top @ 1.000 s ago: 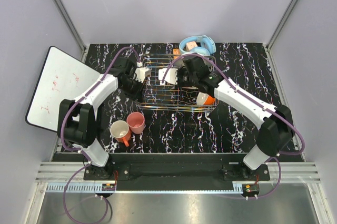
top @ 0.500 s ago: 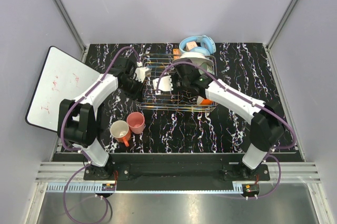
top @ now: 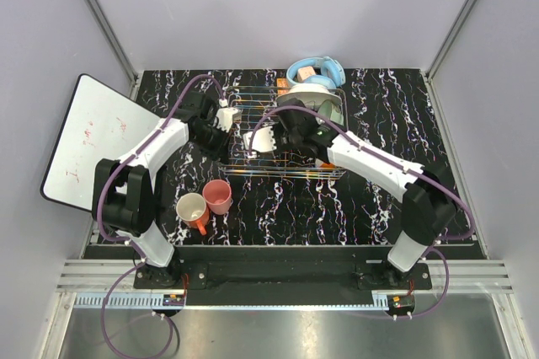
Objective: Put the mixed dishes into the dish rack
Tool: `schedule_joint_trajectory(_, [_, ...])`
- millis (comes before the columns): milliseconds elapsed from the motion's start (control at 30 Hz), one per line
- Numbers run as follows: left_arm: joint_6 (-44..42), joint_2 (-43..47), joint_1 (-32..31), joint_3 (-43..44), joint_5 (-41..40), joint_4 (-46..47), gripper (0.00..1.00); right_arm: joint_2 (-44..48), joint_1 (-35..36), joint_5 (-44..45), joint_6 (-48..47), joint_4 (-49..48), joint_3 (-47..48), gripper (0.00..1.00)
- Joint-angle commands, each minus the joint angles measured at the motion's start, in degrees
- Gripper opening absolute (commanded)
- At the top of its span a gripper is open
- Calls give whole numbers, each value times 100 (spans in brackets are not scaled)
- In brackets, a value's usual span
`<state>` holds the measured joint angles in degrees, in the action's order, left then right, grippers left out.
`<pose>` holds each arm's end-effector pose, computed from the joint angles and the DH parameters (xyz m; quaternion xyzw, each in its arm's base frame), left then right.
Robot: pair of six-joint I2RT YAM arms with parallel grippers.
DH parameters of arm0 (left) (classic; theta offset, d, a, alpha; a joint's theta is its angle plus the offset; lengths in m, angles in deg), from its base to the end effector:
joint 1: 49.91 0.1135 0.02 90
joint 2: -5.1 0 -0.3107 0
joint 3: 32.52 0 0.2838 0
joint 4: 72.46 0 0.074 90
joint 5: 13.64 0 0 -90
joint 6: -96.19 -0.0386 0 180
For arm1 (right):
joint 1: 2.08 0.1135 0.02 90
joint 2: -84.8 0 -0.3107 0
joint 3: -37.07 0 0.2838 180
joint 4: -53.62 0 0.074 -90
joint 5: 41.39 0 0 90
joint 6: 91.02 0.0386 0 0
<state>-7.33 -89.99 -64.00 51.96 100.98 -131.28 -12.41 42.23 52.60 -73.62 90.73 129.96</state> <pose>0.3500 -0.1044 0.2686 0.2664 0.9245 -0.2106 0.1734 0.3070 0.2959 0.3259 -0.7689 0.4888 -0.1312 0.3908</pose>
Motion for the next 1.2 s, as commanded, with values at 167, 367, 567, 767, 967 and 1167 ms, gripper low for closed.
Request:
schedule_joint_trajectory(167, [-98, 17, 125, -29, 60, -32, 3, 1098, -467, 1157, 245, -179, -931, 0])
schedule_joint_trajectory(367, [-63, 52, 125, 24, 87, -32, 3, 1310, -459, 1183, 746, -275, -1309, 15])
schedule_joint_trajectory(567, [-63, 78, 125, 59, 60, -59, 3, 1503, -459, 1218, 1054, -293, -1441, 20])
schedule_joint_trajectory(767, [-98, 43, 125, 164, -27, -94, 3, 1889, -441, 1219, 1414, -188, -1749, 36])
schedule_joint_trajectory(967, [-54, -133, 125, 428, -1, -147, 3, 2267, -380, 1236, 1705, -48, -2013, 46])
schedule_joint_trajectory(1167, [-72, -150, 125, 613, -54, -217, 3, 2504, -65, 1481, 1942, 198, -1811, 54])
